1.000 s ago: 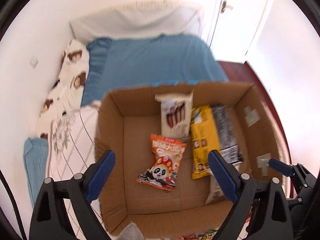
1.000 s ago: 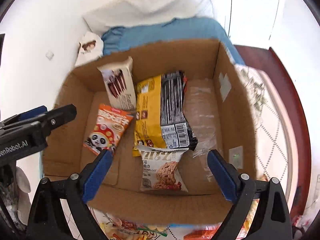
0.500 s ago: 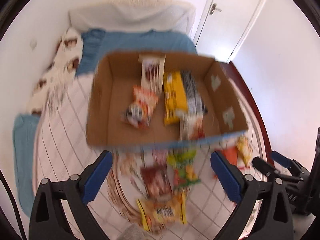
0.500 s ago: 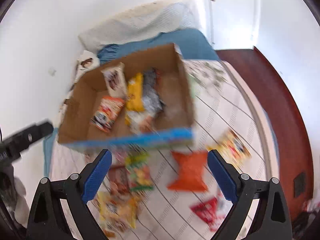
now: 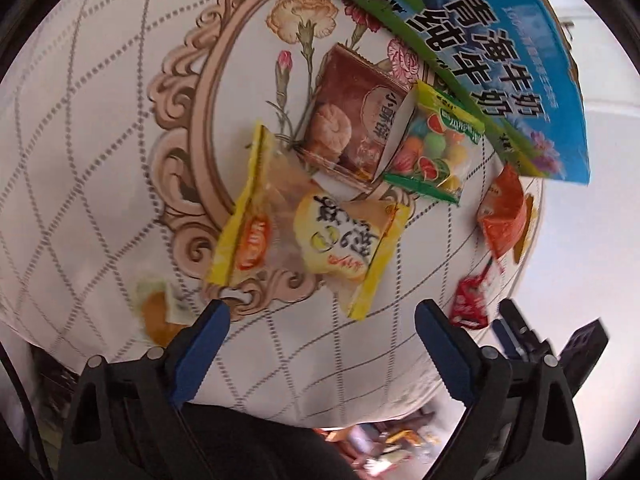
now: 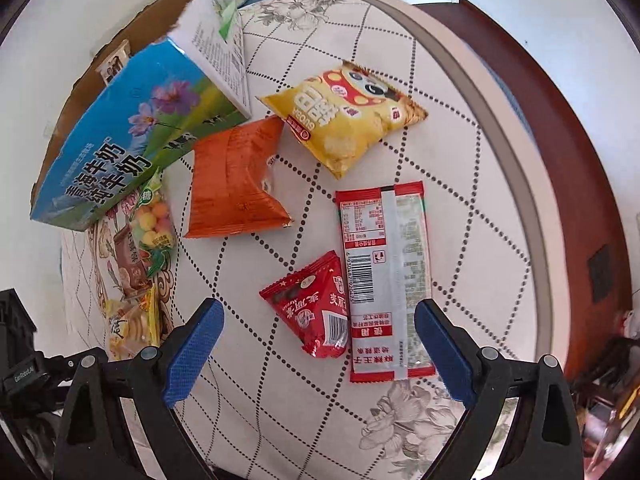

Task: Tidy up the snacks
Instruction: 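Grasp the yellow cracker bag with left tool while right tool grasps the orange chip bag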

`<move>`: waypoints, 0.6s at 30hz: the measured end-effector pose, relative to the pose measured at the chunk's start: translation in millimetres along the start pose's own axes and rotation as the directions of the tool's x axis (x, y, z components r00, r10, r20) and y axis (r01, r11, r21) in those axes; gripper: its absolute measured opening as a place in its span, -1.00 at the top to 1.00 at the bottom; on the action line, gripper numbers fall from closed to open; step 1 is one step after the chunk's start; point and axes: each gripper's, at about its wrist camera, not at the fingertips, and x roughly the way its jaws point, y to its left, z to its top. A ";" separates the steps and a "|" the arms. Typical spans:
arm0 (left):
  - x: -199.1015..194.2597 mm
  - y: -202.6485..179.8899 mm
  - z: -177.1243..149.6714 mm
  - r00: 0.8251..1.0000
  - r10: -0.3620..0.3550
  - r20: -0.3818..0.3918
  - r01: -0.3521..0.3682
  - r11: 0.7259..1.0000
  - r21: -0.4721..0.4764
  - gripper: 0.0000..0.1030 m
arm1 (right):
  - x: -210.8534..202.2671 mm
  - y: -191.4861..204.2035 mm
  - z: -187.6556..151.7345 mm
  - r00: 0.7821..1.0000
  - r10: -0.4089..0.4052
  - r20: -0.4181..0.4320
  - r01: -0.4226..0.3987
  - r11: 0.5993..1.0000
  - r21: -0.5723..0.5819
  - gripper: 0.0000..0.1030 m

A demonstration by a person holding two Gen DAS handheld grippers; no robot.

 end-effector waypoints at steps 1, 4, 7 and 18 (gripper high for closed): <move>2.9 -0.1 3.6 1.000 -0.022 0.000 0.022 0.999 -0.026 -0.82 | 0.4 3.2 0.7 1.000 0.006 0.002 -0.006 1.000 -0.007 -0.90; 16.1 1.6 20.3 0.996 -0.088 -0.010 0.086 0.989 -0.121 -0.82 | -0.5 15.5 5.9 1.000 0.016 0.021 -0.015 0.999 -0.040 -0.90; 21.9 -3.0 34.7 0.999 -0.021 0.045 0.027 0.991 -0.130 -0.42 | -5.0 28.5 17.6 0.998 0.024 0.052 -0.021 0.998 -0.054 -0.90; 44.0 -48.8 47.0 0.930 0.336 0.148 -0.365 0.890 0.272 0.02 | 42.4 75.9 74.7 1.000 -0.006 0.028 0.010 0.991 -0.133 -0.31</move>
